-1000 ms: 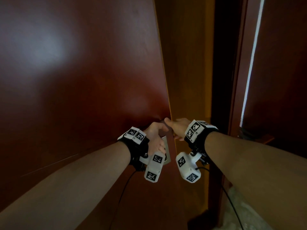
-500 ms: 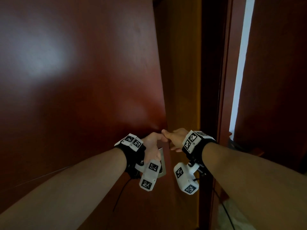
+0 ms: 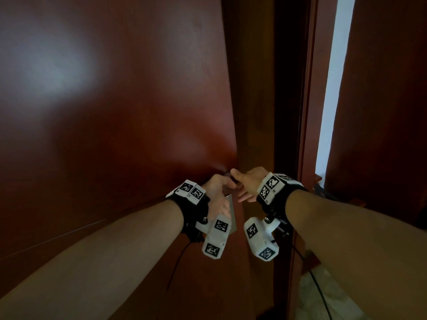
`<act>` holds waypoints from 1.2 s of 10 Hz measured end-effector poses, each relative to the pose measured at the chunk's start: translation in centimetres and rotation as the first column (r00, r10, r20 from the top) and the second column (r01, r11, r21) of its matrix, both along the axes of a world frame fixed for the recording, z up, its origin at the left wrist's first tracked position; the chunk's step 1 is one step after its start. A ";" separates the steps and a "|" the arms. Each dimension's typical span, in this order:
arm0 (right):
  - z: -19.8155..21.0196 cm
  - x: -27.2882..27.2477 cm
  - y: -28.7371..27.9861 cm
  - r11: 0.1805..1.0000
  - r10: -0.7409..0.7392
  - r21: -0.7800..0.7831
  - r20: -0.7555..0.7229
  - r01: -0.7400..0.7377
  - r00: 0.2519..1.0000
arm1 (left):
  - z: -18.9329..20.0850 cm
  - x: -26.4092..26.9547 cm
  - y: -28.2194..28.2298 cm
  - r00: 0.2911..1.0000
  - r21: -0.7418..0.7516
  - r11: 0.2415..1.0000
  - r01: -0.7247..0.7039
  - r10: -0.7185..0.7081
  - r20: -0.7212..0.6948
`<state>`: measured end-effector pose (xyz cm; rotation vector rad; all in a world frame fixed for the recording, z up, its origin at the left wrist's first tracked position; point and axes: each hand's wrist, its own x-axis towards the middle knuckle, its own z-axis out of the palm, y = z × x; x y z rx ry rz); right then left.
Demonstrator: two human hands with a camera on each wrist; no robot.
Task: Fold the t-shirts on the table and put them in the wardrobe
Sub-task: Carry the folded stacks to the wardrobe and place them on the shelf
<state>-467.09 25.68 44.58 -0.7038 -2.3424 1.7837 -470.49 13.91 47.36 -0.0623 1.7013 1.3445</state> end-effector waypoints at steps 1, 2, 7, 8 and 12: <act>0.8 0.3 0.6 0.999 0.006 -0.047 -0.031 -0.008 0.999 | -0.2 -0.2 1.2 1.000 0.020 1.000 0.008 -0.008 -0.018; 1.3 0.1 1.5 0.995 -0.009 -0.098 -0.041 0.005 0.999 | -0.8 -0.7 2.9 0.998 0.033 0.998 -0.054 0.055 -0.040; 2.3 0.3 6.8 1.000 0.016 -0.018 -0.044 -0.017 0.999 | -1.4 -1.1 8.7 0.972 0.229 0.971 -0.066 0.114 -0.203; 2.1 -0.1 7.8 1.000 0.024 0.012 -0.014 -0.024 1.000 | -1.7 -1.3 9.4 0.950 0.197 0.980 -0.022 0.082 -0.300; 0.9 -0.6 11.1 0.998 0.021 0.057 -0.035 -0.019 0.999 | -2.0 -1.8 12.0 0.928 0.172 0.983 0.062 0.006 -0.374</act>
